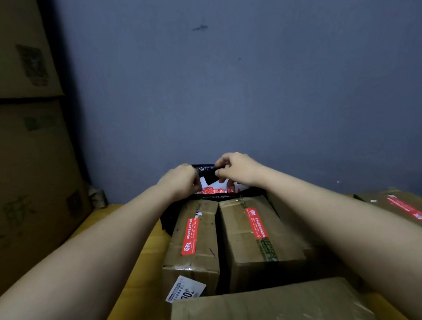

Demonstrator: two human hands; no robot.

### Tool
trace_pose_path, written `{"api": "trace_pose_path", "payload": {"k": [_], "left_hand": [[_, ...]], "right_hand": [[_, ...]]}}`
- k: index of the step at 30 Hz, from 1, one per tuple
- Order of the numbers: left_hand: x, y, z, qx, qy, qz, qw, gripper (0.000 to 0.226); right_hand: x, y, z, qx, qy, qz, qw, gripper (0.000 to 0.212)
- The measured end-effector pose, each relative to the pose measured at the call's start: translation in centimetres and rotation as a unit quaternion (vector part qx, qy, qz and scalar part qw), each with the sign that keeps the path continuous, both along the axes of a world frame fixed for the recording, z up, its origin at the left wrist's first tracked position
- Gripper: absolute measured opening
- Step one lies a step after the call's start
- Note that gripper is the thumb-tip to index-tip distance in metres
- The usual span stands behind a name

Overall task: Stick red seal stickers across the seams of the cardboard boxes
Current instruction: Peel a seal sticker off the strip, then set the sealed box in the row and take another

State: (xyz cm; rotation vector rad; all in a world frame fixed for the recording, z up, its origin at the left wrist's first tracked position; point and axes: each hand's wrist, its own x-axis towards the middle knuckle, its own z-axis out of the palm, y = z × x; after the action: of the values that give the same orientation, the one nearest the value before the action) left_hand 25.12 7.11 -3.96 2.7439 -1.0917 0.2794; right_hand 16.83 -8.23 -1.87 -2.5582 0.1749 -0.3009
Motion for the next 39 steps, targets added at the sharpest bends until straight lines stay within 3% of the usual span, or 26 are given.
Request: {"api": "trace_pose_path", "payload": {"k": [5,8,20,25,32,37,39], "left_hand": [[-1.6,0.4,1.8,-0.015,-0.014,0.012,1.0,0.031],[-4.2,0.6,3.6,-0.056,-0.04,0.032,0.997,0.036],[-22.1,-4.2,7.7,-0.139,-0.036,-0.067,0.987,0.013],[-29.0,-7.9,6.2,-0.181,0.016,-0.147,0.972,0.019],[-36.7,-13.7,0.5,-0.197,0.167,-0.231,0.938,0.028],[-37.3,-16.3,-4.6,-0.173,0.299,-0.19,0.919,0.034],[-37.4,-16.9,-6.6,-0.168,0.312,-0.149,0.923,0.039]], "right_hand": [[-2.9,-0.3,1.1,-0.009,-0.024,-0.014,1.0,0.007],[-5.6,-0.7,2.1,-0.011,-0.048,-0.043,0.998,0.01],[-21.6,-1.1,4.8,-0.052,-0.104,-0.116,0.986,0.015],[-29.7,-4.0,2.8,-0.038,-0.128,-0.177,0.975,0.022],[-36.7,-9.3,-3.9,0.018,-0.161,-0.309,0.937,0.014],[-38.1,-12.8,-9.8,0.062,-0.149,-0.419,0.894,0.004],[-38.0,-13.4,-11.7,0.083,-0.137,-0.459,0.874,0.014]]}}
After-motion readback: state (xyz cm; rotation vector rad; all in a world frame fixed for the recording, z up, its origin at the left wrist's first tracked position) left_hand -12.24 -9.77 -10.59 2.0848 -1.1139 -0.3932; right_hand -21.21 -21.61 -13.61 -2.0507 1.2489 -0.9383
